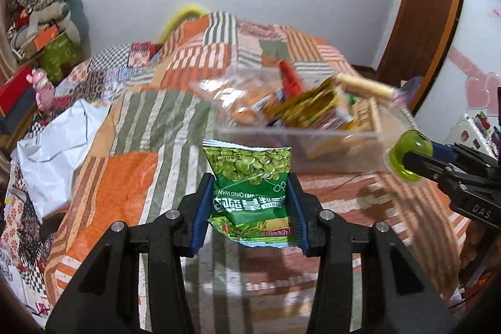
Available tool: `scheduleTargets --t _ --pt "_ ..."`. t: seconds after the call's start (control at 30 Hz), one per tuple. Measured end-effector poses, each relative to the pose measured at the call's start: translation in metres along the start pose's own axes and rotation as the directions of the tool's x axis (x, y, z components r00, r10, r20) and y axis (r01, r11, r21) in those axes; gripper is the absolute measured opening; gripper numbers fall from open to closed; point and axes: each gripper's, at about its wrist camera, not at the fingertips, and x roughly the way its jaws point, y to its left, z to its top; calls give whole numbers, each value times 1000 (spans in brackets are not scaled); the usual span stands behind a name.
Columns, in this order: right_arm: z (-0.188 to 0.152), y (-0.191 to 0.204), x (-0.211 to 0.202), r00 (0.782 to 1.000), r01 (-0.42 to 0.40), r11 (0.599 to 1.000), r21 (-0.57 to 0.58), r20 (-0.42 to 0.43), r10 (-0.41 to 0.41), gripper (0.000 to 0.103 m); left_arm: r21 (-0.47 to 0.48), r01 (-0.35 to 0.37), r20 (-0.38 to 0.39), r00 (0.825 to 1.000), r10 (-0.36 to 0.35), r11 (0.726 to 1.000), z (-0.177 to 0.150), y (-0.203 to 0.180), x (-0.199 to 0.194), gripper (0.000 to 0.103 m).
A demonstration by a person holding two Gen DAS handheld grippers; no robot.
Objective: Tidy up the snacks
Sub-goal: 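Carry pea bag into the box with left gripper while right gripper places jelly cup in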
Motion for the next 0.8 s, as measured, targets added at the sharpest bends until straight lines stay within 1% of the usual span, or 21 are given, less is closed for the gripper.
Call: scheduleTargets --t 0.17,0.43,0.67,0.8 --pt "10 2 -11 999 5 1000 4 50 -5 43 16 15 50 999 -16 1000 11 -12 -15 45" --pt "24 1 -26 993 10 1000 4 120 -11 43 17 38 82 996 -40 999 29 -26 -18 45" --pt "39 -2 -26 986 10 1000 15 165 -12 43 13 20 114 993 -21 1000 47 -29 -14 45" --pt "44 -3 -25 983 14 1000 14 182 -16 43 12 9 116 993 -10 1000 55 -31 -6 45"
